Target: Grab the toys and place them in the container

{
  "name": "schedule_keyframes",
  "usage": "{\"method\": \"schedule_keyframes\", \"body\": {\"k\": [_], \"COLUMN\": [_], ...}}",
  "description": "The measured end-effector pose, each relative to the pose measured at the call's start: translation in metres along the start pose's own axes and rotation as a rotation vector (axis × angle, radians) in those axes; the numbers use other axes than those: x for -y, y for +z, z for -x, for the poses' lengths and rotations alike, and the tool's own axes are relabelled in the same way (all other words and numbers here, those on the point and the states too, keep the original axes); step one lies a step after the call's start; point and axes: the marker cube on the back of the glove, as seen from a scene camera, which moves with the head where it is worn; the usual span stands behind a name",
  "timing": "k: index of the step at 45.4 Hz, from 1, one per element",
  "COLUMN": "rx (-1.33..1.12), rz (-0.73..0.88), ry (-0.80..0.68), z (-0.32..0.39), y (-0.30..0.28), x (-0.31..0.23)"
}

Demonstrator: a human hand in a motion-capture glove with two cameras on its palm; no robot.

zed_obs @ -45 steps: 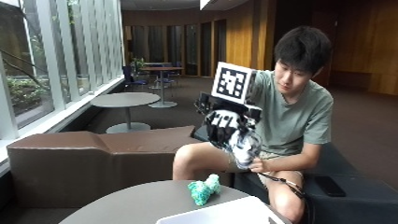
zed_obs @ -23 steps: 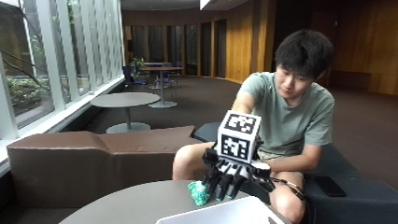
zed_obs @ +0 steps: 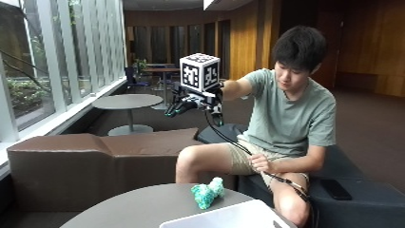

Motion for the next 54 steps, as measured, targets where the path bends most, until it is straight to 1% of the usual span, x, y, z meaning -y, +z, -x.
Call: {"method": "schedule_keyframes", "body": {"k": [9,18,24,31,38,42,49,54], "rx": [-0.005,-0.019,-0.015,0.021,-0.02,-0.021,-0.012,0.017], "rz": [0.016,0.067,0.101,0.057,0.058,0.035,-0.005,-0.016], "ry": [0.066,0.097,0.099,0.093,0.1,0.089,0.048,0.039], "z": [-0.061,-0.088,-0.086,-0.078,-0.068,-0.072,-0.035,-0.035], "y": [0.023,0.077,0.116,0.172,0.222,0.249,0.24,0.255], "x": [-0.029,-0.051,-0.054,-0.067,-0.074,-0.087,-0.068,-0.081]}}
